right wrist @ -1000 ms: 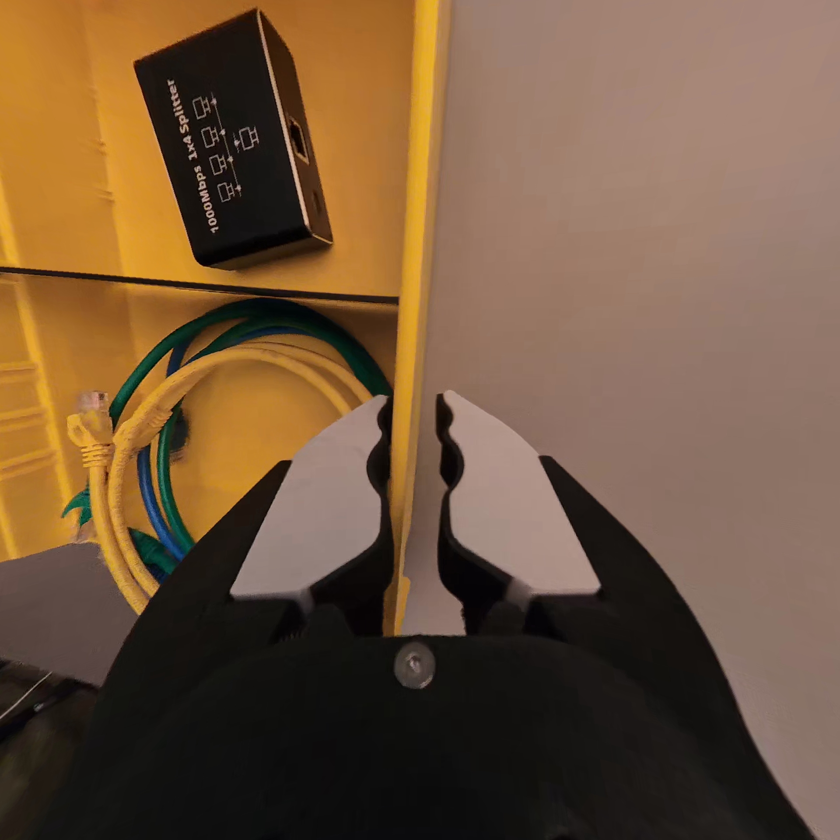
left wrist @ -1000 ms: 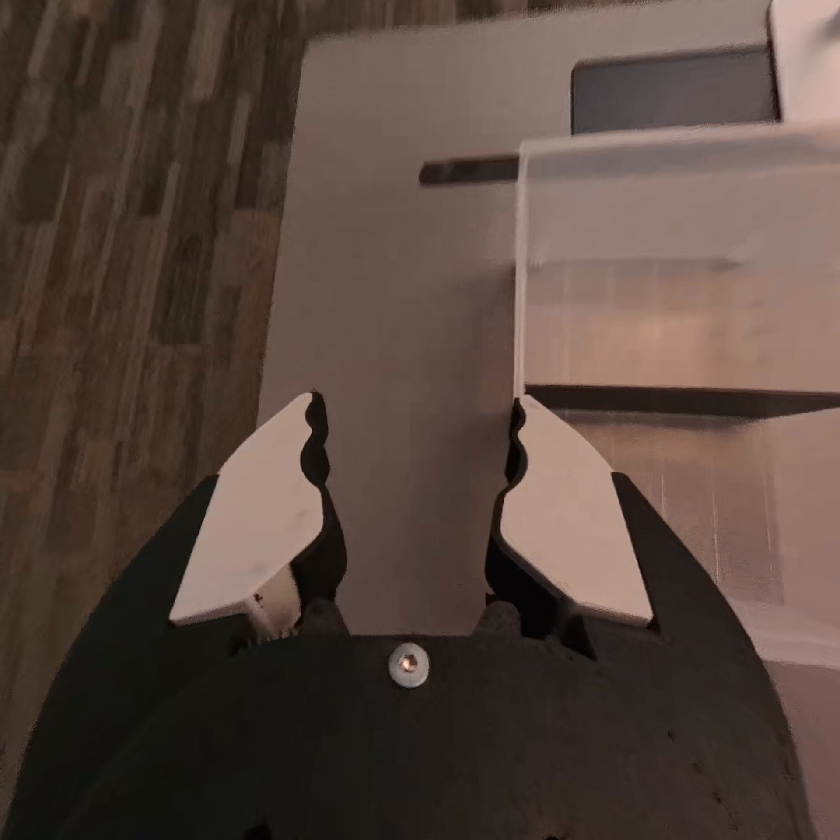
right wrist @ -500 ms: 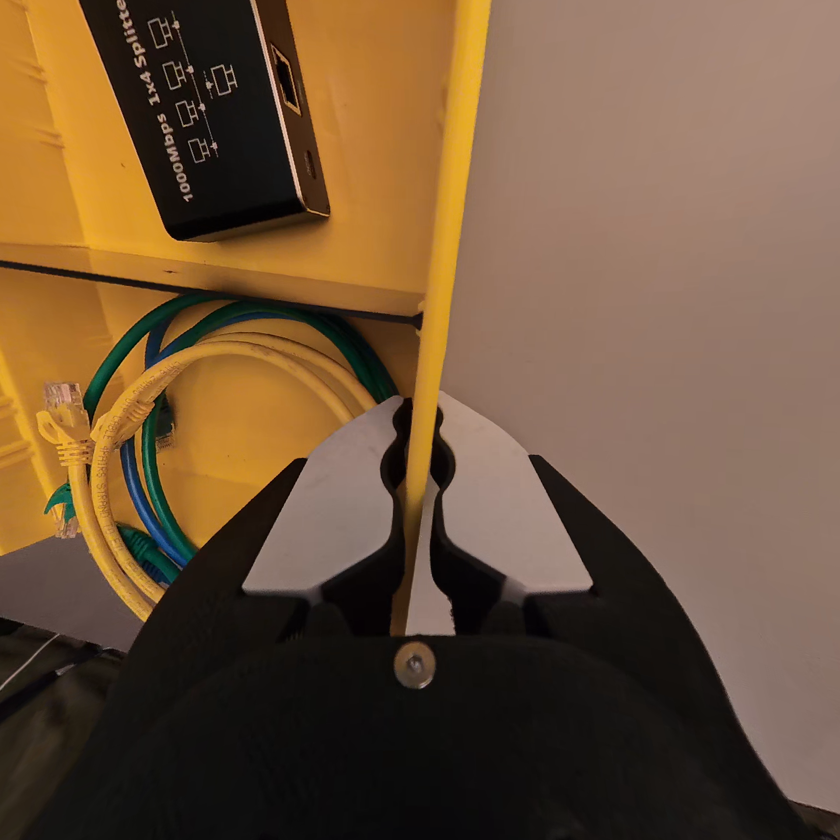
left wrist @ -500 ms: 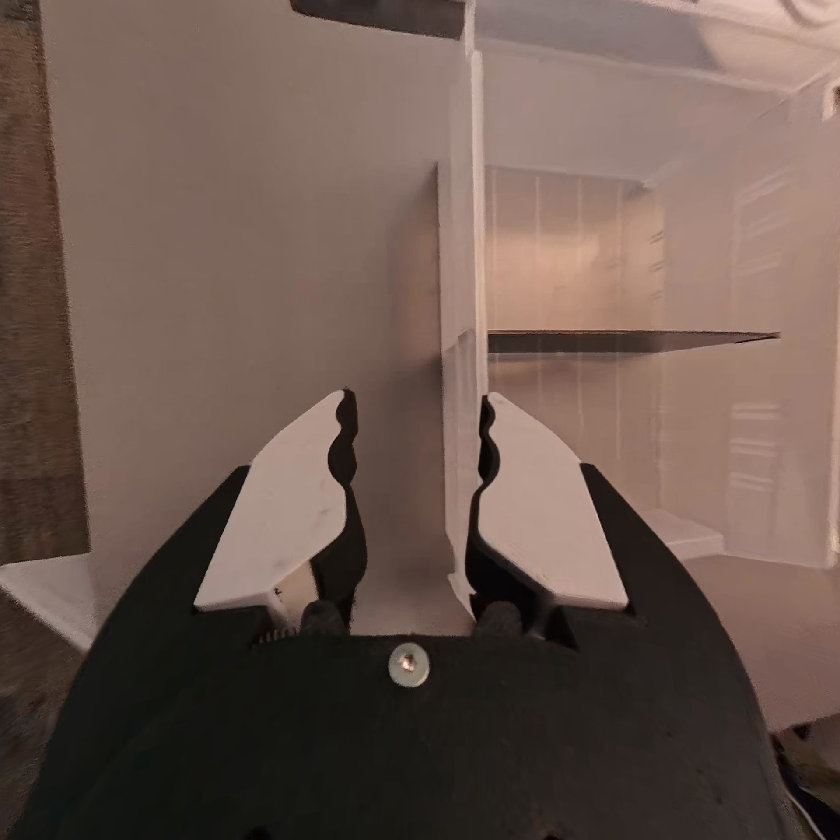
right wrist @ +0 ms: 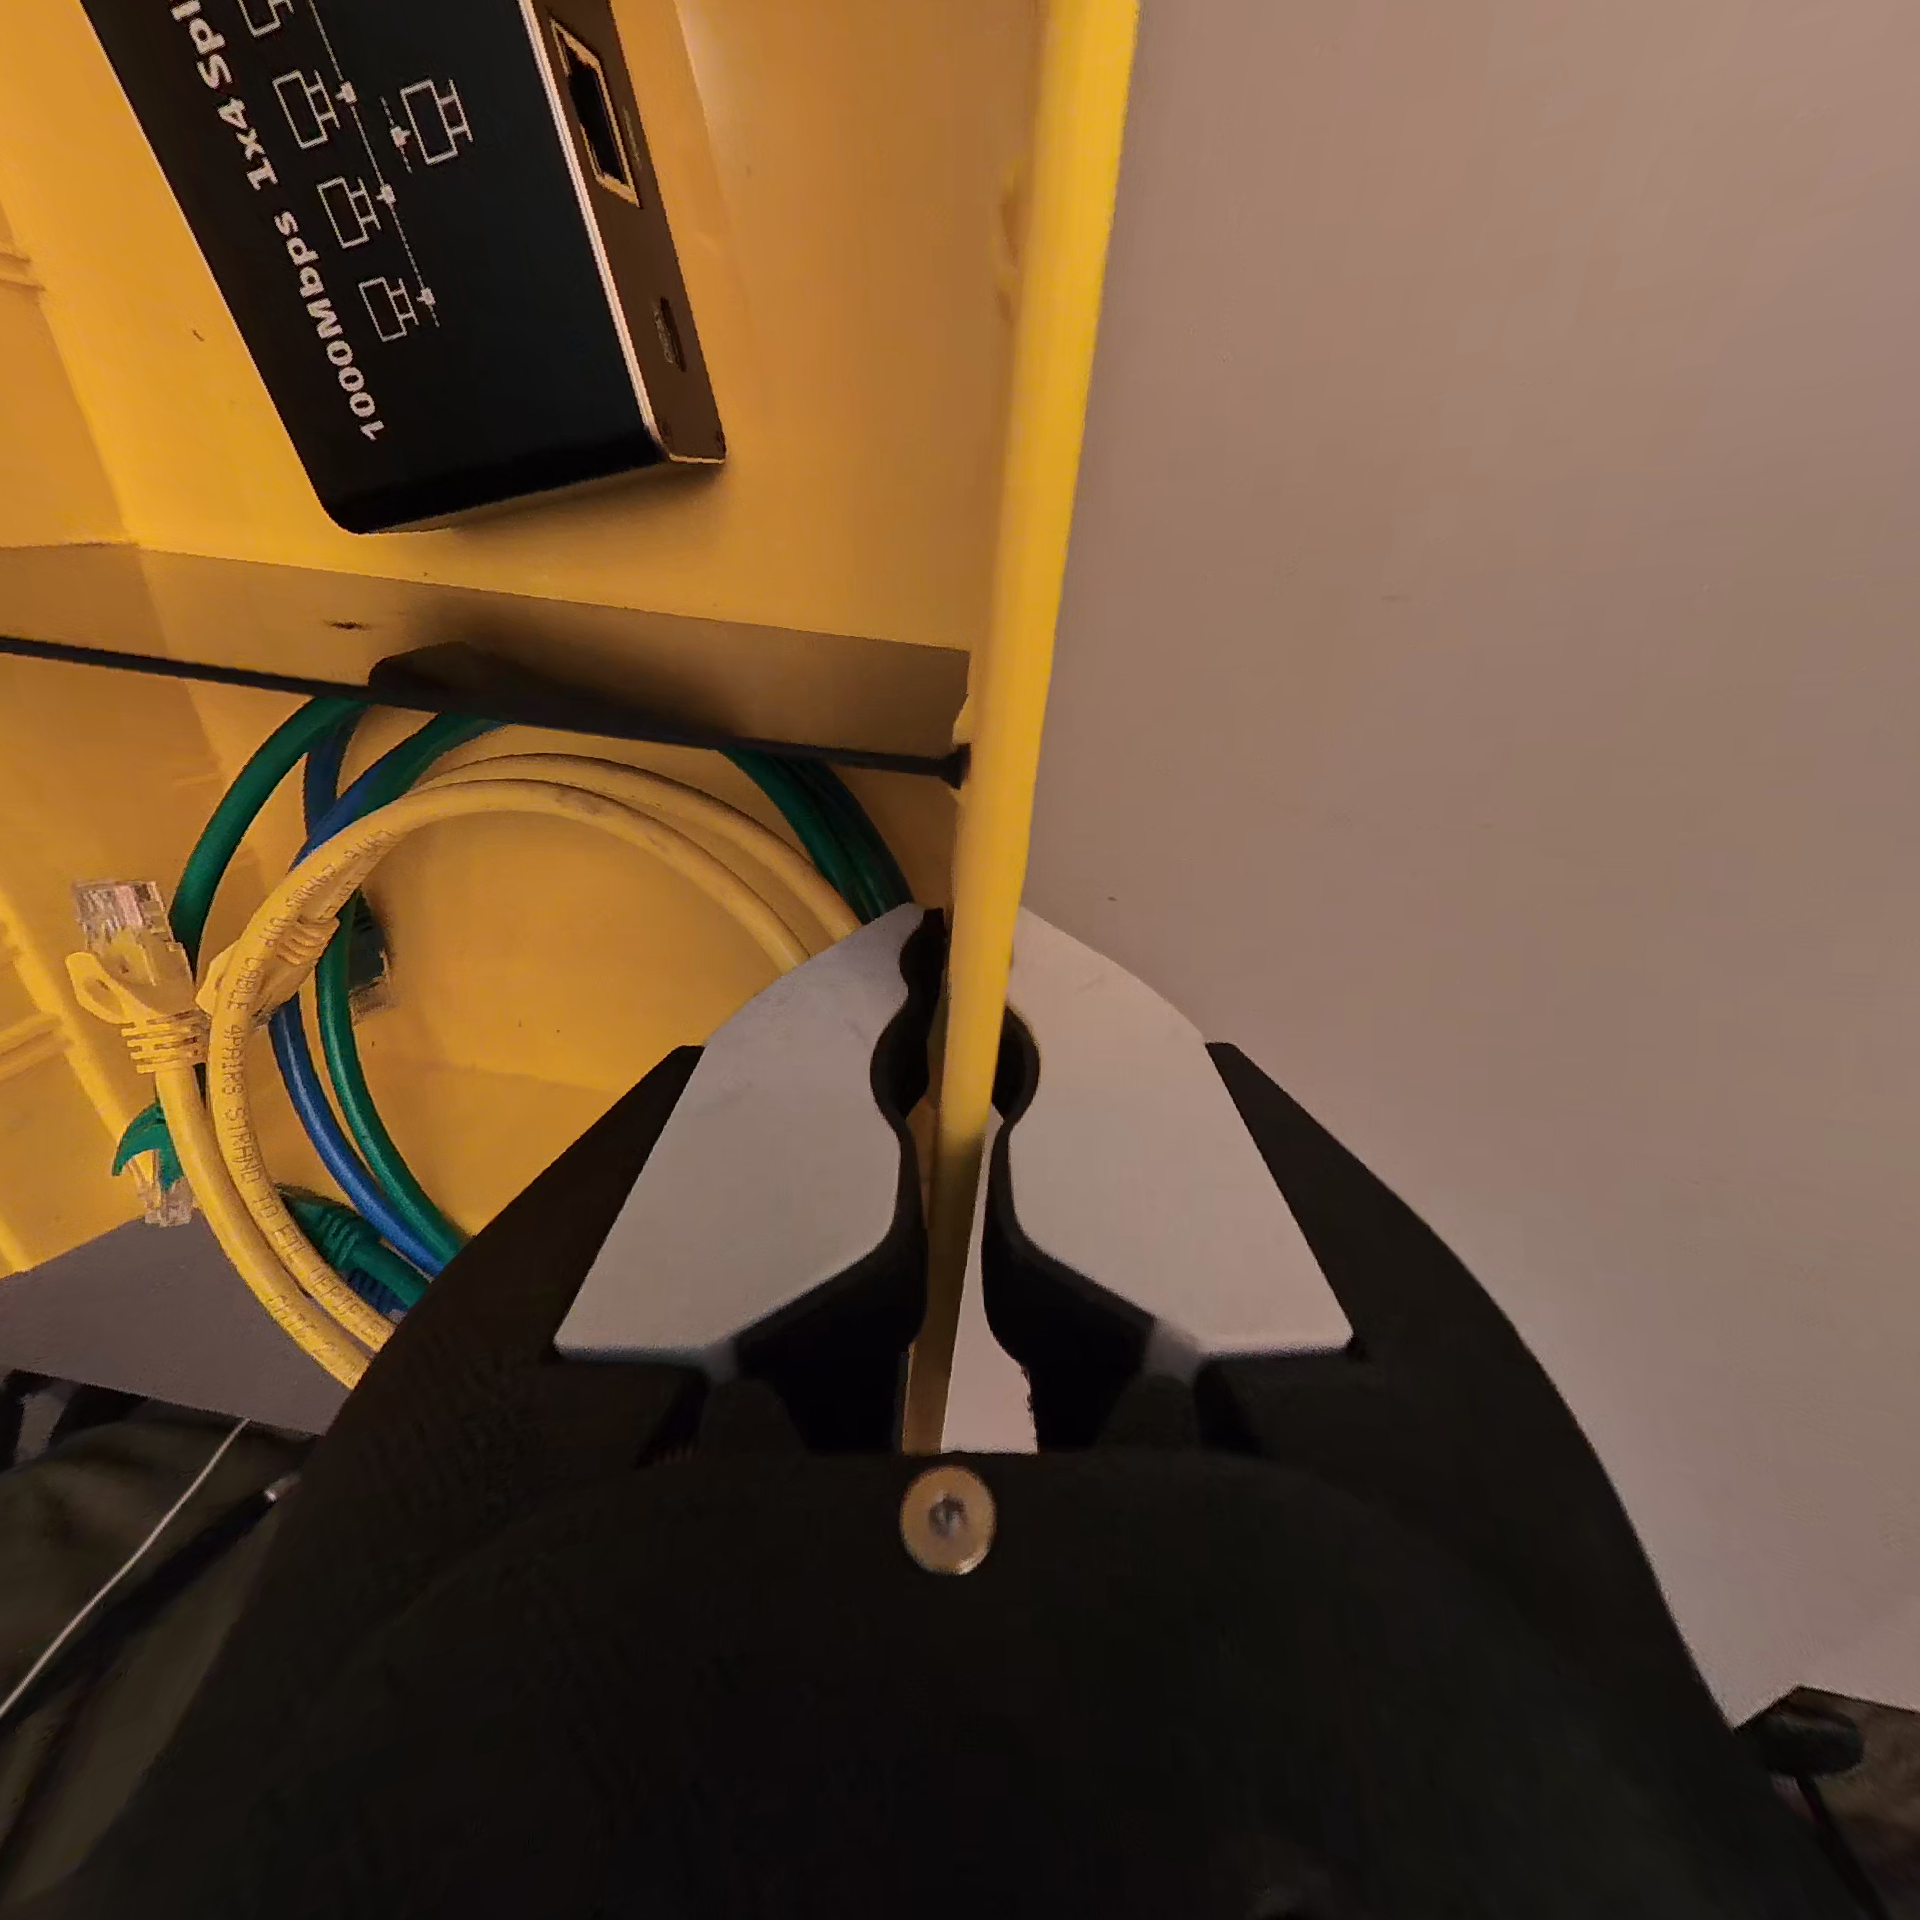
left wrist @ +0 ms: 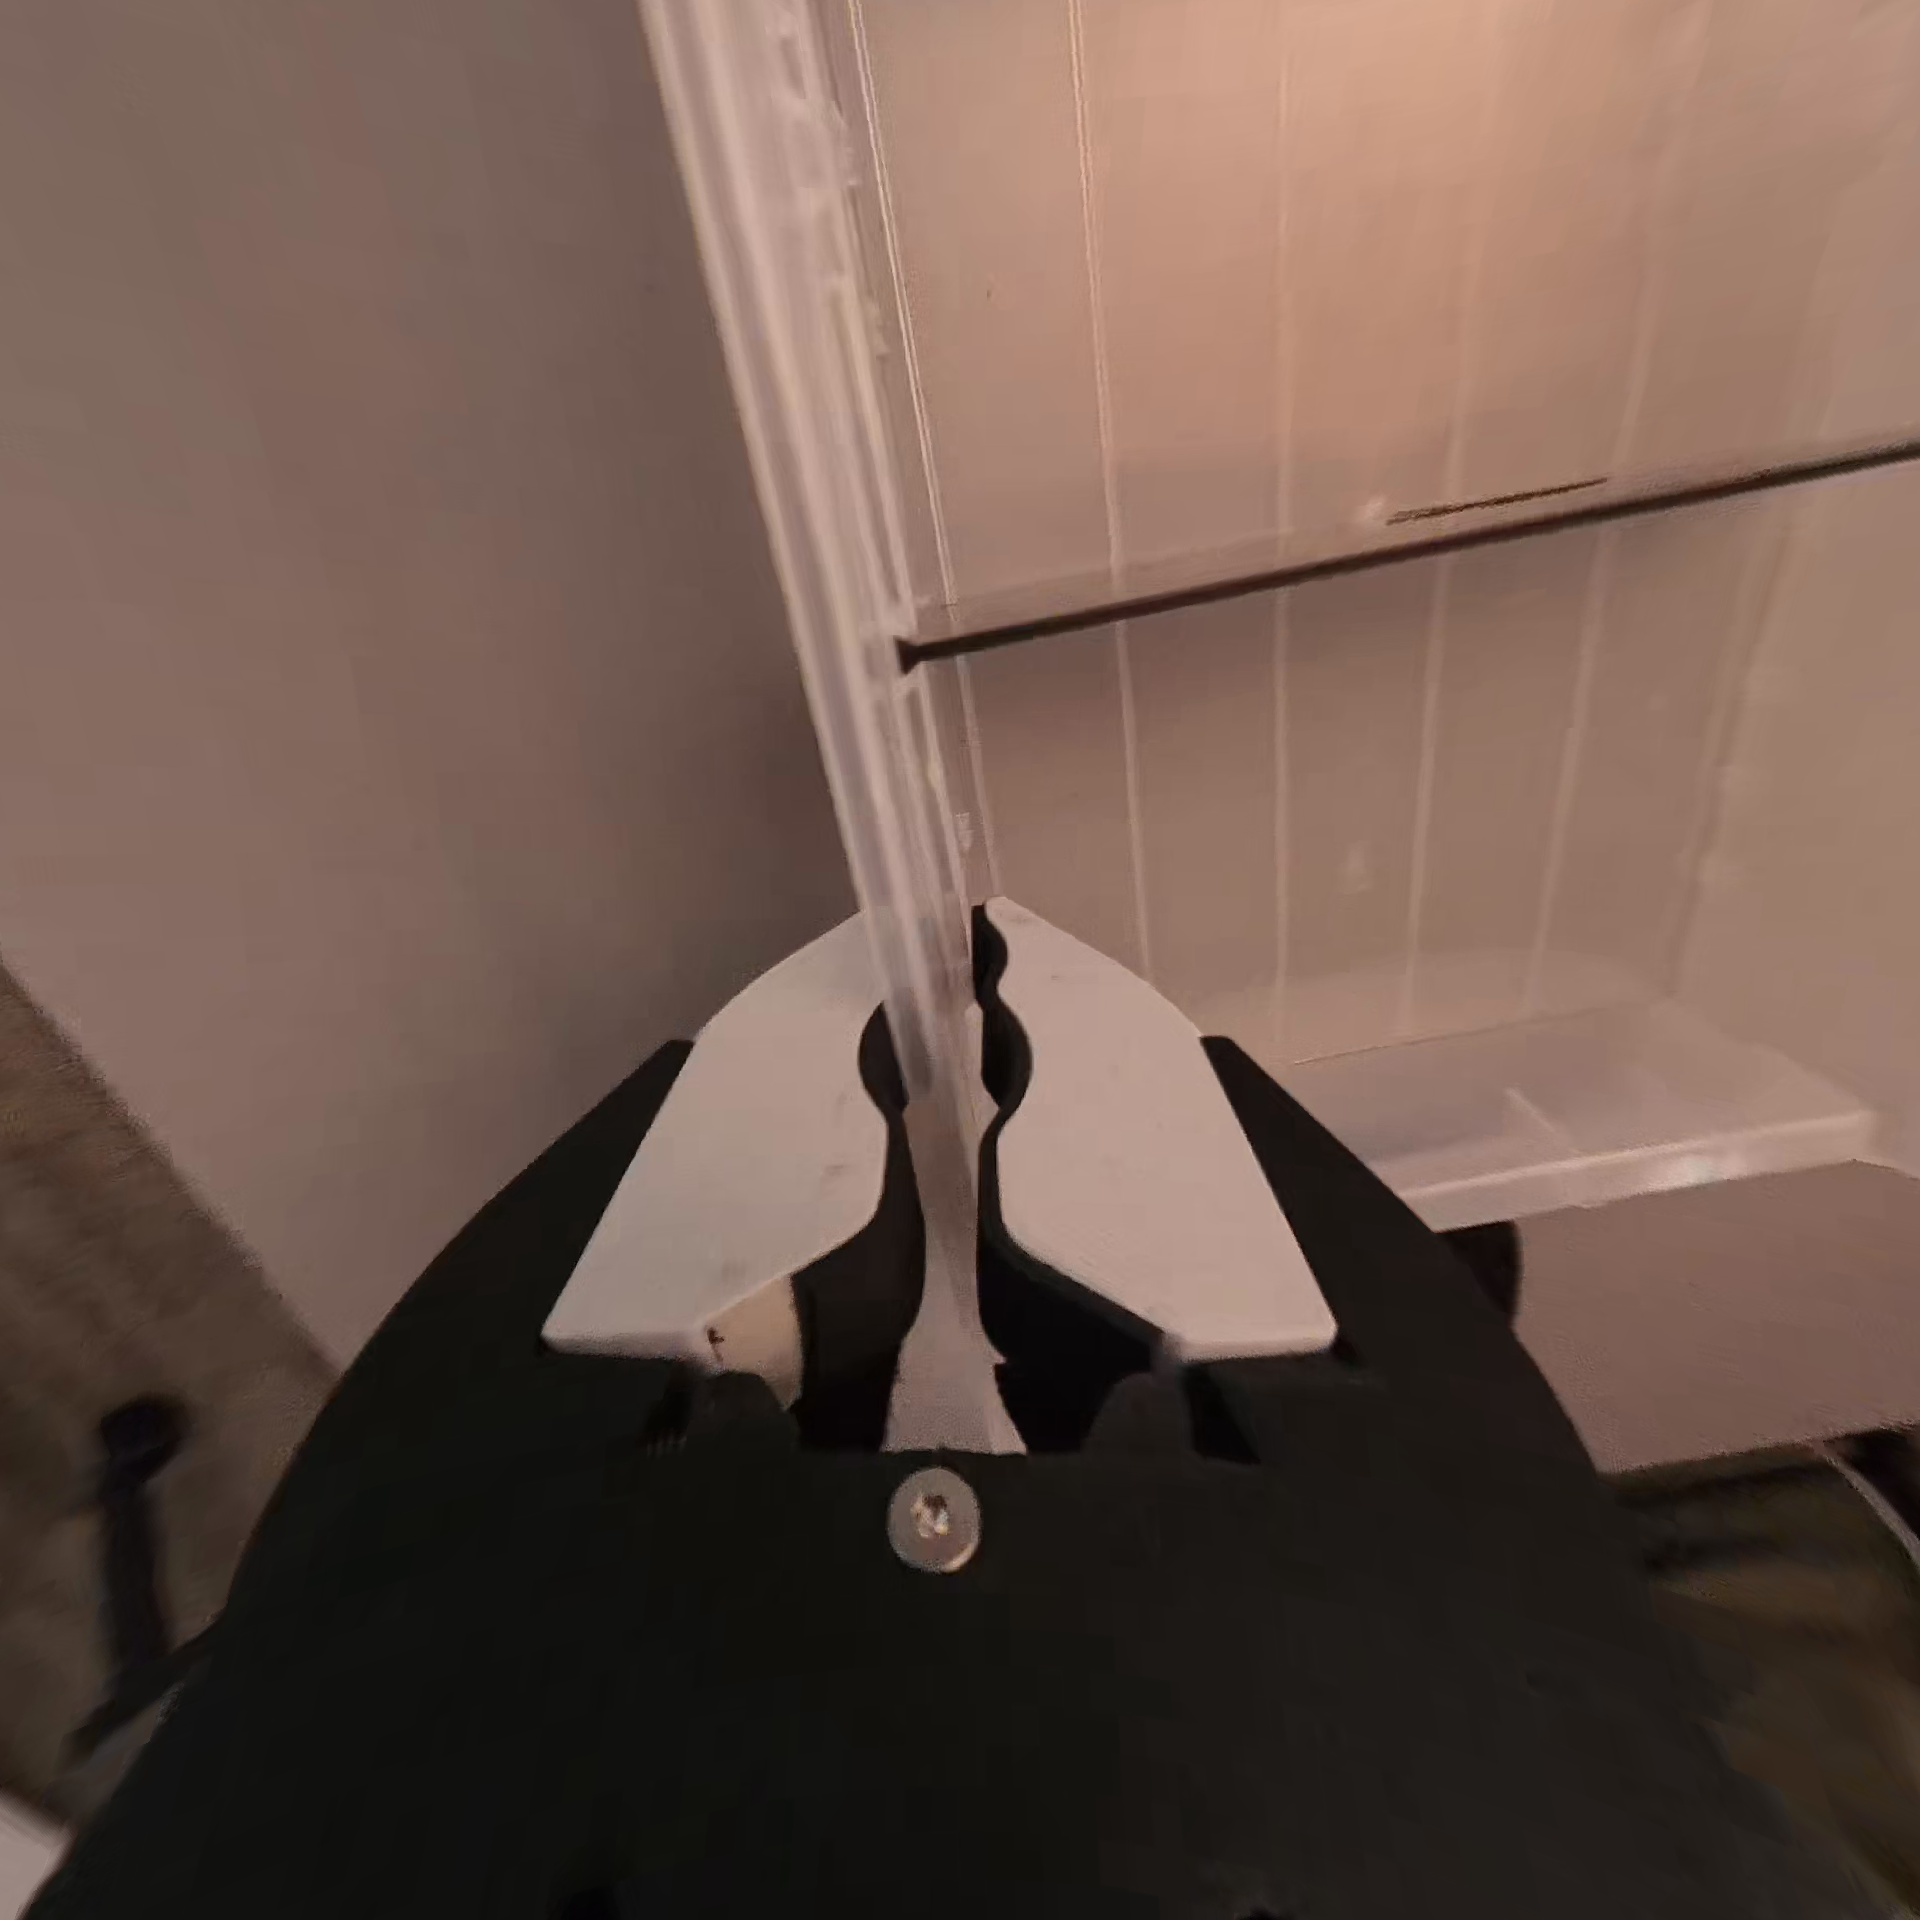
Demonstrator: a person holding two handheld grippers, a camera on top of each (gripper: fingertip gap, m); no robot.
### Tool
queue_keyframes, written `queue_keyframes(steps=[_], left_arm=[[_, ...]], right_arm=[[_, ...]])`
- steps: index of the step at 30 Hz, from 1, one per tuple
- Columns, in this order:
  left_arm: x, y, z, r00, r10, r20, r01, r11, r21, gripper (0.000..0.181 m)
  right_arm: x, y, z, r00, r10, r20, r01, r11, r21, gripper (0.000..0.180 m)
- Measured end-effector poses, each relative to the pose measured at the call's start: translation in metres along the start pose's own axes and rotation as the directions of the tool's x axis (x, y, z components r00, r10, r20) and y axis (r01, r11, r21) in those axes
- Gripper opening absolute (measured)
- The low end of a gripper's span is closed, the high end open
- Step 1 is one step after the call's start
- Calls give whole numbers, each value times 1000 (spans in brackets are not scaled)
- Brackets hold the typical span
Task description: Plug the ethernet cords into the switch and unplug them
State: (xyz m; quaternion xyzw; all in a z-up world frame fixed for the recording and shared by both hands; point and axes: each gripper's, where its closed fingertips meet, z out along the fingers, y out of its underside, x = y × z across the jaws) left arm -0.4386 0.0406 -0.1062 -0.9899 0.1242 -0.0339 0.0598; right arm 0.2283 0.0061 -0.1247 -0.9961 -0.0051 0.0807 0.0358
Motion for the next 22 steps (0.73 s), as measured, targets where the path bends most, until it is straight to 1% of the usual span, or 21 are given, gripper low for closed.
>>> queue_keyframes(steps=[1, 2, 4, 6, 7, 10, 12, 15, 16, 19, 21, 22], left_arm=[[0, 0, 0, 998, 31, 61, -29, 999, -28, 7], [3, 0, 0, 995, 48, 93, -43, 998, -52, 9], [26, -4, 2, 996, 74, 42, -71, 995, -66, 7], [54, -9, 5, 987, 161, 1, -161, 984, -75, 8], [64, -10, 6, 981, 191, 13, -189, 978, -87, 10], [87, -12, 8, 973, 208, 104, -192, 970, -149, 18], [99, -13, 9, 952, 271, 142, -245, 954, -173, 24], [118, -11, 10, 949, 297, 104, -277, 945, -171, 24], [120, -10, 10, 947, 306, 101, -285, 942, -176, 25], [122, -9, 5, 942, 324, 88, -307, 938, -163, 28], [122, -10, -7, 941, 328, 84, -317, 941, -115, 29], [121, -11, -15, 940, 329, 86, -323, 943, -78, 30]], right_arm=[[-3, 1, 1, 1000, -5, -5, 5, 1000, -12, 6], [-7, 2, 1, 1000, -16, -10, 16, 1000, -26, 6], [-17, 4, 3, 999, -44, -19, 43, 998, -54, 7], [-31, 4, 5, 997, -71, -10, 70, 995, -72, 7], [-38, 4, 6, 996, -92, -5, 91, 993, -78, 7], [-57, 2, 9, 989, -146, -4, 145, 985, -90, 8], [-66, 0, 11, 986, -164, -13, 163, 983, -90, 9], [-70, -4, 12, 974, -220, -51, 216, 973, -83, 14], [-69, -5, 12, 968, -241, -71, 235, 969, -82, 19], [-70, -16, 1, 959, -263, -103, 265, 964, -2, 28], [-70, -24, -20, 961, -235, -143, 251, 962, 107, 37], [-71, -29, -36, 959, -214, -185, 246, 954, 173, 42]])
